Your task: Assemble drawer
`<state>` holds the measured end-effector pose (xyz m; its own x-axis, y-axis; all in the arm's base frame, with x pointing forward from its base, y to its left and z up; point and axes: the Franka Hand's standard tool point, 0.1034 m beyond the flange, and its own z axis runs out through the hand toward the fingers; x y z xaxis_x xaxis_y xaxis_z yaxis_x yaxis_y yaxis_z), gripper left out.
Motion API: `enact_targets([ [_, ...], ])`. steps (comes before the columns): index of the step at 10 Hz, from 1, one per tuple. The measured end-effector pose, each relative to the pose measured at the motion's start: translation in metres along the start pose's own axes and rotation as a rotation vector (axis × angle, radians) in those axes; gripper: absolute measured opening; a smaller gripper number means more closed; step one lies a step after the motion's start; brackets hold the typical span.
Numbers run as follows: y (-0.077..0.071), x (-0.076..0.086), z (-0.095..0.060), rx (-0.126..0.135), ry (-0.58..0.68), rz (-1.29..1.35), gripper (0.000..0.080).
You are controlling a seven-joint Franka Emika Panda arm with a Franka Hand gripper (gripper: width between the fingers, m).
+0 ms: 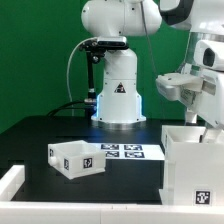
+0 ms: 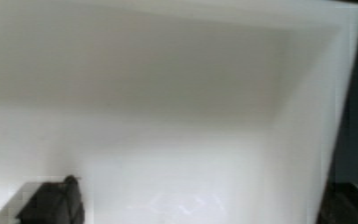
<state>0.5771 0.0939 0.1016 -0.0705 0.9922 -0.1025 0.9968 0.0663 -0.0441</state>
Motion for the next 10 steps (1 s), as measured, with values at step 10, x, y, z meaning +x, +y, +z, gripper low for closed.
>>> enact_targets([
  [10,-0.019,-0.022,-0.06,-0.026,-0.023,0.026,0.0649],
])
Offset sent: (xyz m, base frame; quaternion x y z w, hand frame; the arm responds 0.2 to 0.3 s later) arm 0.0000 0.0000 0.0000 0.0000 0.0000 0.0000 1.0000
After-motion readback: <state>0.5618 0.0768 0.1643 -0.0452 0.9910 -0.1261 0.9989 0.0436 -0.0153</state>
